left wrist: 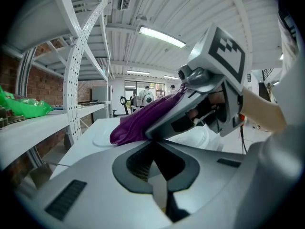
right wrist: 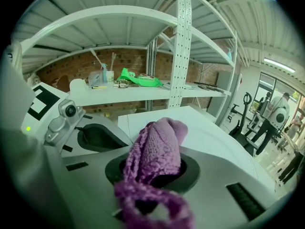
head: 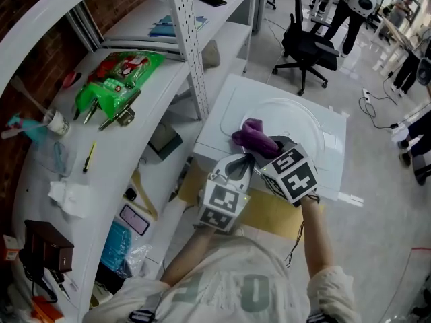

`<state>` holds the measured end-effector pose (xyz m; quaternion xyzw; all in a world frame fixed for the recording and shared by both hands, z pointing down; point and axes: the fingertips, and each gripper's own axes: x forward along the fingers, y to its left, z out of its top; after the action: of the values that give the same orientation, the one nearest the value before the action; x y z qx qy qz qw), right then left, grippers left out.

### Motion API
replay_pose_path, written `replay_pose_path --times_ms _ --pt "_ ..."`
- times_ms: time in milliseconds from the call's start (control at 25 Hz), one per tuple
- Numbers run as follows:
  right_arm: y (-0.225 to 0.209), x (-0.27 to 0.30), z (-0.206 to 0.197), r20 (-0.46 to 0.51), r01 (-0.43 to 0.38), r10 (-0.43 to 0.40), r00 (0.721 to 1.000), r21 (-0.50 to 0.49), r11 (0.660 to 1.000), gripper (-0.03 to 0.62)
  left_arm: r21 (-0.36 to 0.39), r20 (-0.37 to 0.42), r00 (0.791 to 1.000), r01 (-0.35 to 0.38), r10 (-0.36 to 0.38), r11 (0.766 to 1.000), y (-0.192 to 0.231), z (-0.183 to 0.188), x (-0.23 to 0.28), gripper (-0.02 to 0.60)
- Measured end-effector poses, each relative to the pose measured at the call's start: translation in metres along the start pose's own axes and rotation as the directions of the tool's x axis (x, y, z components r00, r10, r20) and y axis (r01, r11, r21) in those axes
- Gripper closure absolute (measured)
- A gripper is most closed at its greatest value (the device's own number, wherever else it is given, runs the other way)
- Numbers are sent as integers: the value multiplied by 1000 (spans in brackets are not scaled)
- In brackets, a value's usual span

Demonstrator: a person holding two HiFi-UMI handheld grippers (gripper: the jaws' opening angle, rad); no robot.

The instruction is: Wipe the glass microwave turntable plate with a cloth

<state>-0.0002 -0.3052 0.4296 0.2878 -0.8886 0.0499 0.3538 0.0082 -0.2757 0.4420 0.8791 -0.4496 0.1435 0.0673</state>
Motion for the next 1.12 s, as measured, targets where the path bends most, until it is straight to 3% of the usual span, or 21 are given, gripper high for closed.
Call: replay_pose_path --times_ms 240,400,560,680,1120 --pt "-13 -5 5 27 19 -20 999 10 1000 539 3 -3 1000 5 -5 1000 -1 0 0 578" --pt "-65 -9 10 47 104 -109 993 93 990 539 5 -4 1000 6 -6 1000 -1 1 0 578" --pt "-120 -10 7 44 215 -227 973 190 958 539 2 -6 1000 7 -7 1000 -1 1 0 578" --pt "-142 -8 4 36 249 -264 964 228 941 539 -3 -6 1000 8 -8 1000 -1 0 0 579" --pt "-119 -4 -8 11 212 -218 976 192 958 539 1 -6 1000 4 -4 1000 0 0 1 578"
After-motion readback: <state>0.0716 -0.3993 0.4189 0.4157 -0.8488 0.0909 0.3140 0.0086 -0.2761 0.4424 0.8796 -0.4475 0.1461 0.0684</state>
